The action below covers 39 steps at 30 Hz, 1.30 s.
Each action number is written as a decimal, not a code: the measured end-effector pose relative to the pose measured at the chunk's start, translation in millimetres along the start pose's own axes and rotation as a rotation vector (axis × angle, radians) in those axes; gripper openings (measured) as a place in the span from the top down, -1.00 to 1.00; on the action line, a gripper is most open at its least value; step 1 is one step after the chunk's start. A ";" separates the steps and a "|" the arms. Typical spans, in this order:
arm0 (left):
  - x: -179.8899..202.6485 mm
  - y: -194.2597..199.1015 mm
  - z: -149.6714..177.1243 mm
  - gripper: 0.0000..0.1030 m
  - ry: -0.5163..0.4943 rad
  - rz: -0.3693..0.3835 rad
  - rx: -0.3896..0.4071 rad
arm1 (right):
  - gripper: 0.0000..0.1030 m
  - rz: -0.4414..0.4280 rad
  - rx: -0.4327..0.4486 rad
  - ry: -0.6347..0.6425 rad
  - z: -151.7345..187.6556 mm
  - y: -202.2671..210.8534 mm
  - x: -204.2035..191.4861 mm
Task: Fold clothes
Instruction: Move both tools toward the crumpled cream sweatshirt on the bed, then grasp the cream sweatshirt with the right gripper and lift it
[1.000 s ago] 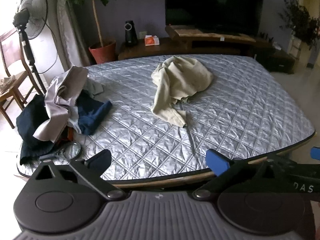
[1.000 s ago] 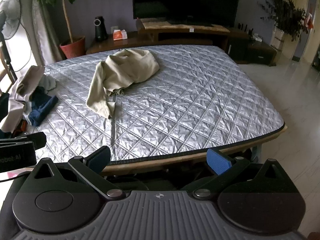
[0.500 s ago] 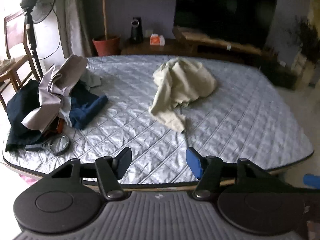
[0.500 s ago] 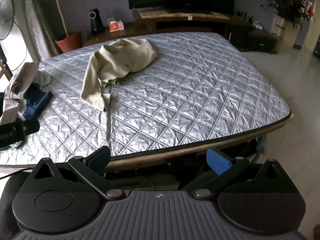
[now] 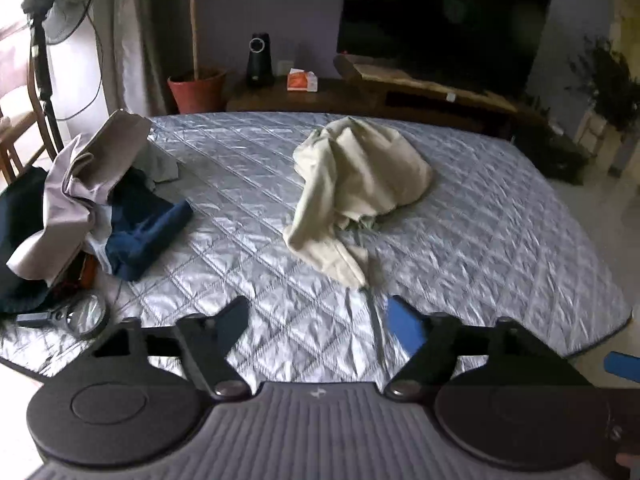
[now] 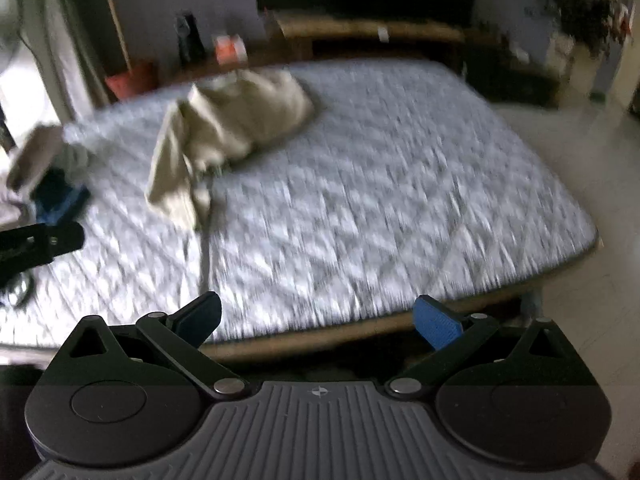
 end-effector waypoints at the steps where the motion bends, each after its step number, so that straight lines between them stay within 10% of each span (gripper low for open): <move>1: -2.8 -4.2 -2.5 -0.04 -0.004 -0.016 0.013 | -1.00 -0.012 0.045 0.030 -3.5 -0.2 -1.9; 8: -32.5 -39.2 -26.1 -0.12 0.005 -0.044 0.079 | -0.98 -0.140 0.191 0.176 -32.4 -22.8 -20.4; 10: -43.3 -53.1 -30.4 -1.00 0.024 -0.113 0.060 | -0.76 -0.182 0.182 0.183 -45.5 -41.7 -26.9; 15: -73.7 -92.6 -39.5 -0.71 0.152 -0.112 -0.009 | -0.32 -0.200 0.151 0.309 -75.9 -100.2 -58.8; 23: -77.0 -122.1 -37.9 0.73 0.119 -0.024 -0.007 | -0.21 -0.285 0.143 0.475 -117.4 -176.2 -124.7; 33: -66.0 -139.9 -28.1 0.72 0.064 0.148 0.005 | -0.30 -0.273 0.143 0.569 -105.6 -214.3 -172.8; 39: -90.0 -136.1 -27.1 0.72 0.145 0.109 0.013 | -0.32 -0.212 0.161 0.586 -114.4 -236.8 -171.5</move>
Point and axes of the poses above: each gripper's, at about its wrist camera, not at the fingertips, and y roughly against the way its jaws point, x to its right, z to its underside, the point moved 5 cm from there along -y, roughly the way its jaws point, and after that the axes turned 4 degrees about z, right-handed, at the moved point
